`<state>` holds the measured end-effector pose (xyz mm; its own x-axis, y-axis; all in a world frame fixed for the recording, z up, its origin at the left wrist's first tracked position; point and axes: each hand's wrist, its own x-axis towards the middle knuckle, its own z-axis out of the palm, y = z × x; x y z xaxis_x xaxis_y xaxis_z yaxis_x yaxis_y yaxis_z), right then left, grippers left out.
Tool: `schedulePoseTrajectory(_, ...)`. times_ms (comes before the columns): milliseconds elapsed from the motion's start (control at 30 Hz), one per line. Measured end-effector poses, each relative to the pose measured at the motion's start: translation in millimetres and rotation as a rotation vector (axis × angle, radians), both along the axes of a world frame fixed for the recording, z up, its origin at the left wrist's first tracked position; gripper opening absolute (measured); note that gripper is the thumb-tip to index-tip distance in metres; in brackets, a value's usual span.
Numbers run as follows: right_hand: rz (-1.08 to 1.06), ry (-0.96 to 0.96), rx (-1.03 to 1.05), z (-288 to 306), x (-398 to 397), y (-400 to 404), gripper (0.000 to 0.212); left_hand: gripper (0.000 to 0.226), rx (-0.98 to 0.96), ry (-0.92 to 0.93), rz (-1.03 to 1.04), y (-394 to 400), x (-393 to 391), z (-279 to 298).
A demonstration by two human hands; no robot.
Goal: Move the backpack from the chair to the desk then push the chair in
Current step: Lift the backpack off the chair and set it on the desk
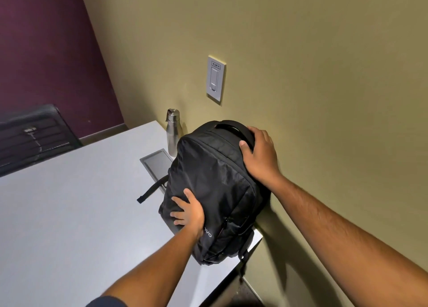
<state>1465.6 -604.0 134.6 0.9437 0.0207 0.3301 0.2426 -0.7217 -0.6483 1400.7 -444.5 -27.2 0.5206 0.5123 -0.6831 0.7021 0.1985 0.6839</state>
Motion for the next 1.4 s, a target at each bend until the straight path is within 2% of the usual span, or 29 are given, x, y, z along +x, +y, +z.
schedulePoseTrajectory(267,0.000,-0.036,-0.034,5,0,-3,0.052,0.081,-0.035,-0.030,-0.088,-6,25,8)
schedulePoseTrajectory(567,-0.002,-0.035,-0.087,4,1,-3,0.054,0.086,-0.034,-0.111,-0.136,14,6,1)
schedulePoseTrajectory(900,-0.021,0.005,-0.131,3,-14,-7,0.064,0.082,0.087,-0.284,-0.189,20,-3,32)
schedulePoseTrajectory(1067,-0.009,0.004,-0.171,-1,-32,-20,0.066,0.078,0.232,-0.429,-0.311,23,-11,55)
schedulePoseTrajectory(1167,-0.002,-0.003,-0.199,-2,-48,-27,0.063,0.077,0.447,-0.485,-0.463,25,-24,73)
schedulePoseTrajectory(1300,0.026,0.004,-0.247,-1,-67,-36,0.063,0.082,0.708,-0.469,-0.669,24,-41,96)
schedulePoseTrajectory(1400,0.066,-0.004,-0.287,-1,-83,-46,0.067,0.083,0.841,-0.449,-0.728,11,-60,114)
